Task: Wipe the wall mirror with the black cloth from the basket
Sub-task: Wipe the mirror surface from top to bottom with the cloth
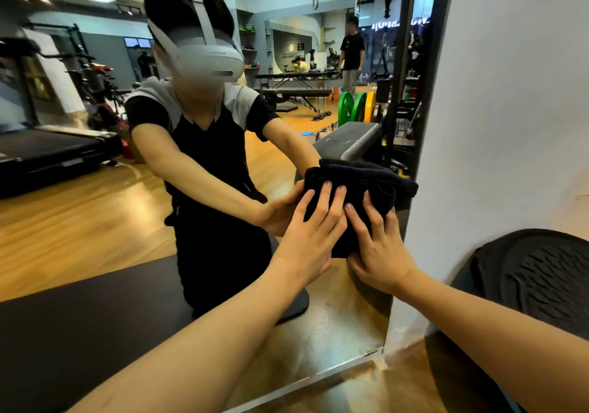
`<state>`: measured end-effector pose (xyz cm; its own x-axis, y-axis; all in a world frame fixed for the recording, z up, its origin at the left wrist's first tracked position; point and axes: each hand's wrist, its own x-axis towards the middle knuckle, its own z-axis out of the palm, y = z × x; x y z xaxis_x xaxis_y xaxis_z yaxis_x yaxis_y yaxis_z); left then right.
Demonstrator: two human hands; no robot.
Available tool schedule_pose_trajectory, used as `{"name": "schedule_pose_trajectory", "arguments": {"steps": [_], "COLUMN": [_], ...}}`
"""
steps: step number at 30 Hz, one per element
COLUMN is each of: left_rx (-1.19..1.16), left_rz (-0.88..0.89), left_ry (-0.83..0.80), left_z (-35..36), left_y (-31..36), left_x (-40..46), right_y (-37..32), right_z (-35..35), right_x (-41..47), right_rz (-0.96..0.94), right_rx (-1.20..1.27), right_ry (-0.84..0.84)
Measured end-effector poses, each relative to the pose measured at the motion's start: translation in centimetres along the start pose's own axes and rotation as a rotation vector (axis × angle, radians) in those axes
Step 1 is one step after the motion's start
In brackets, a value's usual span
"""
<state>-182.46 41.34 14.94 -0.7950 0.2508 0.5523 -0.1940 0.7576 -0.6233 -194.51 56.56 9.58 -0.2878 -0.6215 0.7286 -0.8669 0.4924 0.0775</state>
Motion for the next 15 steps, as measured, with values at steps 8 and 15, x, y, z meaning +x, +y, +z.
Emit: {"name": "schedule_pose_trajectory", "arguments": {"steps": [8, 15], "left_rx": [0.03, 0.093], "left_rz": [-0.053, -0.12], "left_ry": [-0.053, -0.075], "left_z": [-1.5, -2.2], "left_y": [-6.7, -13.2], "left_x": [-7.5, -16.3], "right_y": [-9.3, -19.4], "right_z": [1.1, 2.5], "right_x": [2.5, 5.0], "right_rz": [-0.062, -0.154], "right_rx": [0.056, 0.036], "right_ry": [0.031, 0.102]}}
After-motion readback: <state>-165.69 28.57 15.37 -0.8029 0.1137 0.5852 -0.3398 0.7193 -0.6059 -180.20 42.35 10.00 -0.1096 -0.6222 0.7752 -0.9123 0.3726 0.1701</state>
